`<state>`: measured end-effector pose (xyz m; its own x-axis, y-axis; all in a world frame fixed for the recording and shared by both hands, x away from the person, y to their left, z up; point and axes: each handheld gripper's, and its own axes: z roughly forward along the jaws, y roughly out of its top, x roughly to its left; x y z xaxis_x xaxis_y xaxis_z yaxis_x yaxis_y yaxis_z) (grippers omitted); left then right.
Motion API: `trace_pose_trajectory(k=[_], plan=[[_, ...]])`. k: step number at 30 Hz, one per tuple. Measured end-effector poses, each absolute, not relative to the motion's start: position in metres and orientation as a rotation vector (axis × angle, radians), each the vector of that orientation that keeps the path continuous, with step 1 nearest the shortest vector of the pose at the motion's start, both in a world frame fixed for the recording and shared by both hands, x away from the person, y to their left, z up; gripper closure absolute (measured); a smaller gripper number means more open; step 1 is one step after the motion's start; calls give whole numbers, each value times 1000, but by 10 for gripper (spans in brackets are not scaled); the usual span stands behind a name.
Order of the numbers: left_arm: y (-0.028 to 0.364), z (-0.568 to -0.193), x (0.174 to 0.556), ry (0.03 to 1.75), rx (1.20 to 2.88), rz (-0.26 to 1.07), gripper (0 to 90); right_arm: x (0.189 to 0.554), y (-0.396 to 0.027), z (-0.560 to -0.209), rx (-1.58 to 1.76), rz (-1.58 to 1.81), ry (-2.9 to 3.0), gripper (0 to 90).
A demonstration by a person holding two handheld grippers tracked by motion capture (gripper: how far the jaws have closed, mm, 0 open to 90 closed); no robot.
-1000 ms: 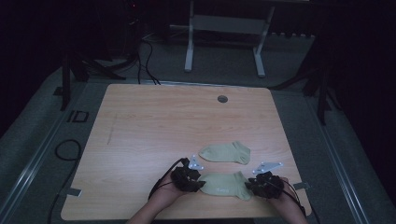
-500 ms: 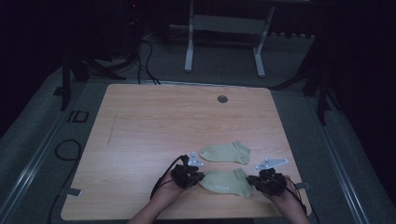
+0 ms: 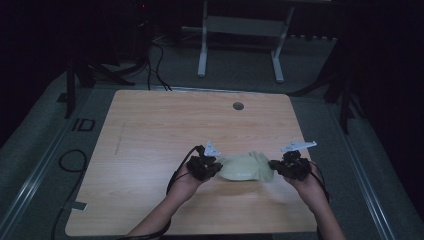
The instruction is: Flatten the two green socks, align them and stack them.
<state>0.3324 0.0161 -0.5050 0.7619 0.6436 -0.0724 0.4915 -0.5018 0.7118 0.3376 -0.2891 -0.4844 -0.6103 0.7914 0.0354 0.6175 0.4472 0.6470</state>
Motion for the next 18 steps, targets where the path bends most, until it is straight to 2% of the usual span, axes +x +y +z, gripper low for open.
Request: trace_pose_trajectory(k=[9, 15, 18], plan=[[14, -516, 361, 901, 2240, 271, 881, 377, -286, -498, 1293, 879, 2463, 846], [14, -532, 372, 935, 2263, 226, 880, 388, -283, -515, 1328, 845, 2486, 844], [11, -537, 373, 938, 2276, 243, 879, 392, -281, -521, 1329, 805, 2496, 842]])
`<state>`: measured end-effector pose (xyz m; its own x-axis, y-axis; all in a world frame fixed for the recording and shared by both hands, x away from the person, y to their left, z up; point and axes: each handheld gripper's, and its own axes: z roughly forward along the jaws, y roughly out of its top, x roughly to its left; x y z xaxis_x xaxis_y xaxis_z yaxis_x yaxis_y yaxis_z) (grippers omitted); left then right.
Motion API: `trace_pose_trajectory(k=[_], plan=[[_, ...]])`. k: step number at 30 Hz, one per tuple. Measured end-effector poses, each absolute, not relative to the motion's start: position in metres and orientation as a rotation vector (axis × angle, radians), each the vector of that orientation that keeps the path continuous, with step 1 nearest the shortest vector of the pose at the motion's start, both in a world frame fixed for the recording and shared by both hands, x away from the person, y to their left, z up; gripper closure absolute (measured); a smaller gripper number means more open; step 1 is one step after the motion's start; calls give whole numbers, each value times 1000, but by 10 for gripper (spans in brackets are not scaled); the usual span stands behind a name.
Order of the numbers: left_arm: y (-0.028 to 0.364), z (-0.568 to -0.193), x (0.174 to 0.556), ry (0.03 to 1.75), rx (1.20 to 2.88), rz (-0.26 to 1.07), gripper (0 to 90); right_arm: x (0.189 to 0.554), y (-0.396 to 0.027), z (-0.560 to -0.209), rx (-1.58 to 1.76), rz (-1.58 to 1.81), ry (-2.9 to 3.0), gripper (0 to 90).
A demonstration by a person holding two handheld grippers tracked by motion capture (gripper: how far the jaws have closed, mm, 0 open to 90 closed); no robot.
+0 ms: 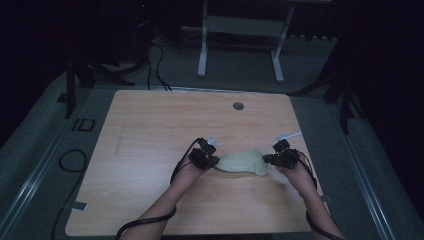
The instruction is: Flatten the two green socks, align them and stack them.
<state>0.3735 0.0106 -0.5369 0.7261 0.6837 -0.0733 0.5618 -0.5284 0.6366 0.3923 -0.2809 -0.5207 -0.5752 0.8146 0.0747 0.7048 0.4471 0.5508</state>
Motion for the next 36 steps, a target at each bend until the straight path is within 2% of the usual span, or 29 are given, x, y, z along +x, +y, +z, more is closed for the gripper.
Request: trace_pose_trajectory(k=[9, 15, 17, 22, 25, 29, 30, 31, 35, 36], plan=[[4, -548, 381, 958, 2306, 276, 874, 401, -280, -534, 1366, 773, 2502, 821], [2, -551, 379, 952, 2312, 325, 836, 400, -278, -538, 1352, 756, 2513, 786], [2, -551, 379, 951, 2305, 309, 773, 399, -278, -539, 1339, 761, 2514, 738], [4, -545, 374, 957, 2261, 321, 453, 398, -276, -534, 1339, 769, 2512, 525], [10, -539, 371, 960, 2219, 316, 317, 396, -279, -528, 1336, 797, 2481, 468], [18, -534, 366, 964, 2161, 312, 264, 392, -285, -520, 1334, 877, 2439, 385], [20, -534, 365, 969, 2152, 315, 261, 391, -287, -519, 1339, 901, 2437, 341], [22, -534, 365, 979, 2141, 306, 243, 391, -288, -520, 1355, 888, 2470, 251], [28, -537, 361, 979, 2147, 286, 157, 387, -290, -523, 1339, 903, 2490, 215], [31, -540, 359, 982, 2149, 282, 156, 383, -292, -527, 1321, 900, 2485, 162]])
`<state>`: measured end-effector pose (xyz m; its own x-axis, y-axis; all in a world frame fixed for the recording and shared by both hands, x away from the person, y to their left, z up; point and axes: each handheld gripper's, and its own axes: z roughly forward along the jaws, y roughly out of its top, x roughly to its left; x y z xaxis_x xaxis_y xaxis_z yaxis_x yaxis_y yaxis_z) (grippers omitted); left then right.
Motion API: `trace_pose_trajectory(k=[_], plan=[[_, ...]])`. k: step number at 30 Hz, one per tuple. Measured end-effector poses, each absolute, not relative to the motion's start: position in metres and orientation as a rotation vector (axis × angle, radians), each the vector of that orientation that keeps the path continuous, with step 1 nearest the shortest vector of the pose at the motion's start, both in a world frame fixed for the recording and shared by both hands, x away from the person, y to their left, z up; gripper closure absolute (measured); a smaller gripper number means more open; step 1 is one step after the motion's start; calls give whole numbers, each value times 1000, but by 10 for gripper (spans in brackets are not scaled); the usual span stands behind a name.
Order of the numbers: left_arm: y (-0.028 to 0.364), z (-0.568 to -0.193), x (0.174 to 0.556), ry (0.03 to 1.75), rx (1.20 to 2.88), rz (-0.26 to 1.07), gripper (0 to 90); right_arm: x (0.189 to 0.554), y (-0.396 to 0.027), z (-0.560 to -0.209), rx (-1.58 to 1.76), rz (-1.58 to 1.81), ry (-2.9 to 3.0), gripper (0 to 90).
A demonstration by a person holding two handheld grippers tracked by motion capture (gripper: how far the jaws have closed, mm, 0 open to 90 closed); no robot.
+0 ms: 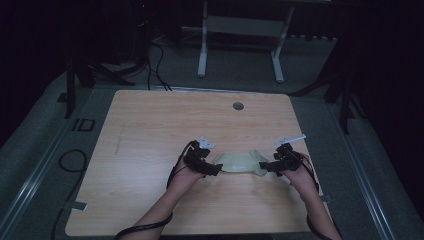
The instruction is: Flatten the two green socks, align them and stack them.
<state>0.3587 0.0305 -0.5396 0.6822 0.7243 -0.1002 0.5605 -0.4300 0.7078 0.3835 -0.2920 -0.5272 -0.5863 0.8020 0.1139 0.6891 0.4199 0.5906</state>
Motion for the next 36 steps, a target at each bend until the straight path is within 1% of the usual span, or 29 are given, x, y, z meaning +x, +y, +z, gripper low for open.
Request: trace_pose_trajectory(k=[4, 10, 11, 19, 21, 25, 36], plan=[[40, -544, 351, 999, 2132, 302, 75, 374, -299, -533, 1288, 978, 2425, 141], [50, -545, 345, 1002, 2122, 297, 61, 366, -314, -537, 1274, 1060, 2354, 125], [55, -547, 340, 995, 2123, 314, 37, 363, -319, -539, 1269, 1059, 2336, 125], [68, -559, 337, 1024, 2149, 371, 31, 354, -335, -550, 1285, 1048, 2300, 135], [72, -562, 338, 1044, 2154, 363, 31, 352, -338, -553, 1284, 1036, 2296, 133], [79, -561, 337, 1054, 2149, 432, 31, 345, -346, -557, 1276, 1040, 2278, 127], [110, -565, 335, 1158, 2110, 433, 31, 327, -356, -559, 1302, 1035, 2230, 127]])
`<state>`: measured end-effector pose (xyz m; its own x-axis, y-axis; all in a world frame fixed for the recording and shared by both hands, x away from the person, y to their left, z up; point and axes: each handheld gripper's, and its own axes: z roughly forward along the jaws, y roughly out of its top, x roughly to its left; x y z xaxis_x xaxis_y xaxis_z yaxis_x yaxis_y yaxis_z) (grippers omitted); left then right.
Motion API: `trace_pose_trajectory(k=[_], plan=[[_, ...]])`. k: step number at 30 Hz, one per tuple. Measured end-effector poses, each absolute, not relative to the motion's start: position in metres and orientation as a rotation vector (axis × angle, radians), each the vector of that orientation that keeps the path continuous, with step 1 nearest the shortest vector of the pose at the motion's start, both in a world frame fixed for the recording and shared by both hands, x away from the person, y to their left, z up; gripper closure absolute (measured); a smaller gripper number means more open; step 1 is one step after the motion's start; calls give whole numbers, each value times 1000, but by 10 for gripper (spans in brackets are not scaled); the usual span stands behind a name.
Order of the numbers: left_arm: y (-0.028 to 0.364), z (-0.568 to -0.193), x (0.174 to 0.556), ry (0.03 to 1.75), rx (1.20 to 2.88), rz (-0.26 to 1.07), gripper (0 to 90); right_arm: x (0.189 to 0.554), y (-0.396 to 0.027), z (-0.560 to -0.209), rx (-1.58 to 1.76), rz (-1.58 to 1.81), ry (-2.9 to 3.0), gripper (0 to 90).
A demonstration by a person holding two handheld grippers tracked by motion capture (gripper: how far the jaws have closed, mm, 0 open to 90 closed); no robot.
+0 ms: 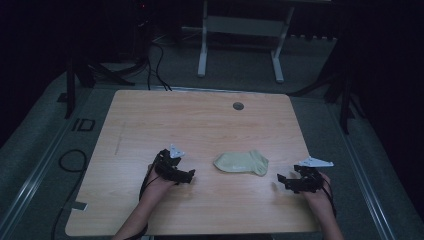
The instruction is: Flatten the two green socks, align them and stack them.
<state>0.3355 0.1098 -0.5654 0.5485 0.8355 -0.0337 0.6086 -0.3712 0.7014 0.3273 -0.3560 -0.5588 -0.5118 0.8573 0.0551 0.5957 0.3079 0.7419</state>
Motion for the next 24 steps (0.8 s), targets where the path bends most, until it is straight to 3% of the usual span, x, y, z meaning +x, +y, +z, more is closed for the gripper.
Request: trace_pose_trajectory(k=[24], plan=[[143, -574, 317, 1251, 2022, 463, 30, 301, -371, -562, 1353, 1105, 2136, 134]])
